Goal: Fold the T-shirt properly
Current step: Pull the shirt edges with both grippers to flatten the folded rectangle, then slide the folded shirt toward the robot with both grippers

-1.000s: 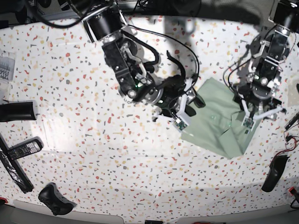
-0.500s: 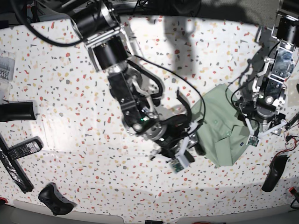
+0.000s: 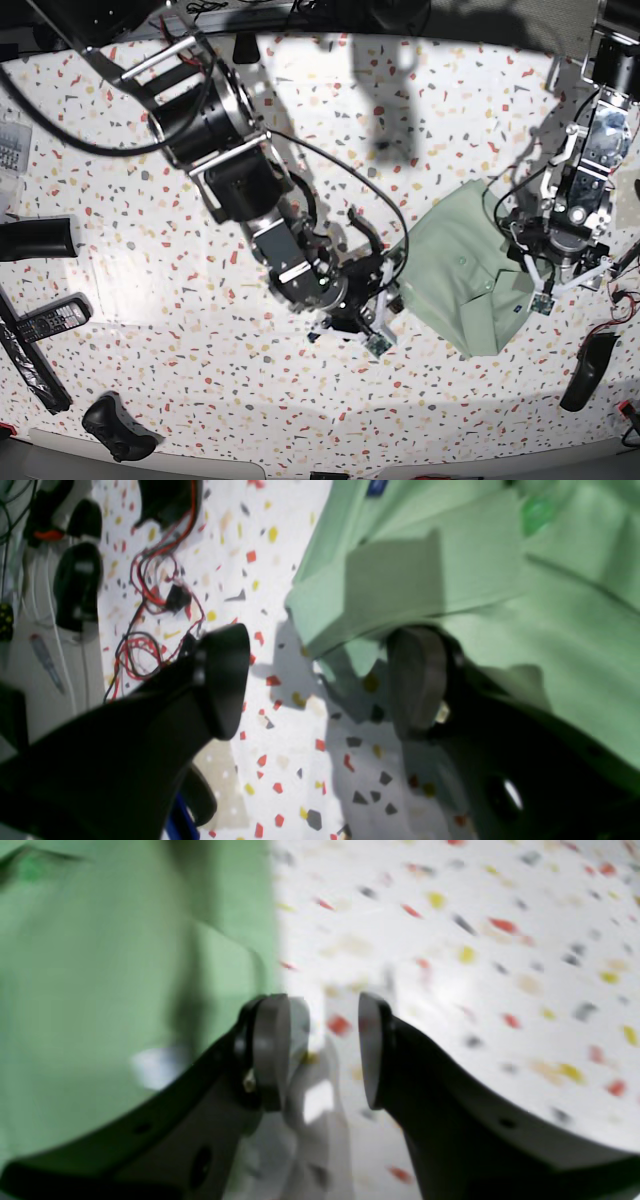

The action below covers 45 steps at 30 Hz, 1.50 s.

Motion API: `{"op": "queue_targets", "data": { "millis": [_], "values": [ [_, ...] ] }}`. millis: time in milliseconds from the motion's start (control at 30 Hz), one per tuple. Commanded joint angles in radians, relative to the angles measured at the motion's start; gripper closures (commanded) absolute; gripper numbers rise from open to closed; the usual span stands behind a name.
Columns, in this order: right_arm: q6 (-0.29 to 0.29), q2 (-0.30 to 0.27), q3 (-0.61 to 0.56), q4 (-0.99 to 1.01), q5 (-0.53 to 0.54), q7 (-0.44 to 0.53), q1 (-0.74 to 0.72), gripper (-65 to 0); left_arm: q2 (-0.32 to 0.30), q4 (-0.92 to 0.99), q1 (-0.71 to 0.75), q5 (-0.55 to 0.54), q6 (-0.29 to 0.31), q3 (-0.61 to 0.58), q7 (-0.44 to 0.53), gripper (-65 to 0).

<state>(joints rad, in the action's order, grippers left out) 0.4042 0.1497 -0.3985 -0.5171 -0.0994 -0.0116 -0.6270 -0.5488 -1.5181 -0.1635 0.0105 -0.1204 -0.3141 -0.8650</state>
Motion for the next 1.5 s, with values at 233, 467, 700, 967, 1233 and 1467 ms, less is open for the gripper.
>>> {"op": "queue_targets", "data": {
  "millis": [233,467,700,967,1233,1467],
  "values": [
    [-0.003,0.007,0.002,-0.149,0.160,0.005,-0.108,-22.3,-0.014,-0.015,-0.021,0.011,-0.008,0.007,0.013,-39.6],
    [0.071,0.007,-0.001,-0.146,0.162,0.020,-0.044,-22.3,-0.014,-0.015,-0.021,-0.010,-0.008,0.007,0.014,-39.6],
    [0.070,0.007,-0.001,-0.146,0.056,0.090,0.079,-22.3,-0.014,-0.015,-0.016,-0.019,-0.008,0.007,0.014,-39.6],
    [0.059,0.007,-0.001,-0.146,-0.028,0.034,0.131,-22.3,-0.014,-0.015,-0.016,-0.019,-0.008,0.007,0.010,-39.6],
    [0.061,0.002,-0.001,-0.167,0.068,-0.090,0.134,-22.3,-0.014,-0.015,0.003,-0.011,-0.007,0.007,-0.009,-39.6],
    [0.135,-0.051,-0.001,-0.261,0.105,-0.224,0.138,-22.3,-0.014,-0.015,0.032,-0.012,-0.007,0.007,0.010,-39.6]
  ]
}}
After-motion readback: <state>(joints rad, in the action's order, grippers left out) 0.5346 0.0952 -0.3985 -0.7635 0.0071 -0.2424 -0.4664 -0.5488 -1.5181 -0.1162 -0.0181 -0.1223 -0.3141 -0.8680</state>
